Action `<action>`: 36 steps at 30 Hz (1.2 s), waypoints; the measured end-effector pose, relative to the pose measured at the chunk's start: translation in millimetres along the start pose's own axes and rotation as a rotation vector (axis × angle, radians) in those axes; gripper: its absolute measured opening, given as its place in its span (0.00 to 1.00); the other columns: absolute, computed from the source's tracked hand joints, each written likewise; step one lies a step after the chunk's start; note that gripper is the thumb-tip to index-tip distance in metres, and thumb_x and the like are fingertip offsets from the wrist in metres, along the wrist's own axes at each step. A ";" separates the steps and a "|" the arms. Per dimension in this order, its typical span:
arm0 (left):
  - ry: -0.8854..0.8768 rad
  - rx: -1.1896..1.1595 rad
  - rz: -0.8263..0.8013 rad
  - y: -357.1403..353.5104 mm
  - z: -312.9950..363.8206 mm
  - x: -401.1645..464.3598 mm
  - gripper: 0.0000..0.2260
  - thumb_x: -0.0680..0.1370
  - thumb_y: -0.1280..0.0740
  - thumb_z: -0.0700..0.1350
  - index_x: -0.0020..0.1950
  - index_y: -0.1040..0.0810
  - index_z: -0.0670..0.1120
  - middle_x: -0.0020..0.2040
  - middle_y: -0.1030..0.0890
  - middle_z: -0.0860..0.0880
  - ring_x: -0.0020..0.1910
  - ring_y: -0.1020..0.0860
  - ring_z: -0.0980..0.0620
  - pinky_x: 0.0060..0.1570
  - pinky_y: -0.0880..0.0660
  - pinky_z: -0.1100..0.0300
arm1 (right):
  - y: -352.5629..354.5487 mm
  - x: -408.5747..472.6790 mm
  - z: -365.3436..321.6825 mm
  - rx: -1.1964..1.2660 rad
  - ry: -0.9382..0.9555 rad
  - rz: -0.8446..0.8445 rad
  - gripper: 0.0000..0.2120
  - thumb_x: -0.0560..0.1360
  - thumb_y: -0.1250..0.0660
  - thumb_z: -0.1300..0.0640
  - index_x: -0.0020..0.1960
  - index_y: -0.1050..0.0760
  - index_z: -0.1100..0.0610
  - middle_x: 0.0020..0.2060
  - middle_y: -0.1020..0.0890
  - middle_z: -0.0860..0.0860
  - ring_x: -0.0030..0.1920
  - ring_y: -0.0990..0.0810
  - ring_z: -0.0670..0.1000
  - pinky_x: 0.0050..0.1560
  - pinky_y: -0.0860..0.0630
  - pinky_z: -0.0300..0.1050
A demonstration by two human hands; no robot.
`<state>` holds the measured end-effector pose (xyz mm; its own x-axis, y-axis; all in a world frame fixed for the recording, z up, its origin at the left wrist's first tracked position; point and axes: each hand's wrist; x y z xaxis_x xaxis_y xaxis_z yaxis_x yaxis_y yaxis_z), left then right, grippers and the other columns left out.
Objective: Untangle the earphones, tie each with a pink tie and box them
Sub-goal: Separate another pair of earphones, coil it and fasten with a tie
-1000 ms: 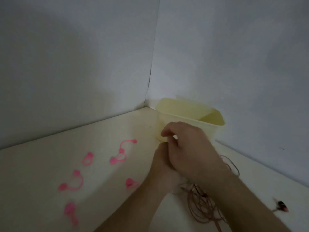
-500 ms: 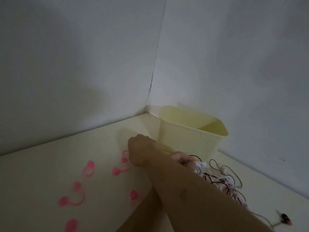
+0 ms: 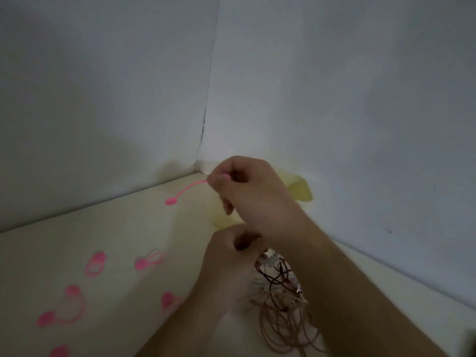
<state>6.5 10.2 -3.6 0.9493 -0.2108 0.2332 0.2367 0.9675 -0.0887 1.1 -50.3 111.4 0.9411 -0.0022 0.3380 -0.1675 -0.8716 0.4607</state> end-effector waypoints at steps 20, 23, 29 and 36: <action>-0.042 0.008 -0.044 -13.7 3.9 -9.7 0.07 0.77 0.27 0.34 0.47 0.12 0.45 0.42 0.11 0.46 0.40 0.15 0.52 0.35 0.22 0.64 | 91.2 -78.5 60.2 0.043 -0.301 0.075 0.05 0.81 0.31 0.61 0.46 0.20 0.57 0.35 0.16 0.51 0.26 0.26 0.47 0.26 0.32 0.40; -0.074 0.041 -0.035 -13.3 4.3 -9.3 0.07 0.78 0.27 0.35 0.47 0.12 0.46 0.41 0.12 0.47 0.38 0.16 0.55 0.36 0.22 0.64 | 87.1 -77.7 66.0 -0.250 -0.265 0.041 0.02 0.80 0.28 0.54 0.49 0.20 0.48 0.41 0.14 0.48 0.36 0.17 0.45 0.33 0.23 0.37; -0.080 0.019 -0.015 -11.9 6.5 -9.6 0.06 0.78 0.27 0.35 0.48 0.12 0.45 0.41 0.12 0.48 0.37 0.17 0.55 0.35 0.22 0.65 | 81.6 -76.6 70.3 -0.400 -0.171 0.021 0.05 0.75 0.25 0.52 0.40 0.18 0.48 0.35 0.15 0.45 0.36 0.18 0.43 0.40 0.18 0.45; -0.071 0.017 -0.006 -9.4 6.1 -9.1 0.08 0.78 0.27 0.34 0.47 0.12 0.47 0.41 0.11 0.48 0.38 0.16 0.54 0.34 0.23 0.64 | 85.3 -76.2 66.0 -0.438 -0.170 -0.007 0.10 0.79 0.25 0.48 0.40 0.16 0.47 0.27 0.22 0.41 0.30 0.25 0.41 0.30 0.29 0.33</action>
<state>-5.6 3.8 1.0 0.9306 -0.2072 0.3018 0.2385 0.9686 -0.0705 -65.6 -156.8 70.8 0.9714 -0.1086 0.2114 -0.2345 -0.5831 0.7779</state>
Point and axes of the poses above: each hand's wrist, its own x-axis towards the middle knuckle, its own y-axis out of the back of the hand, z = x × y
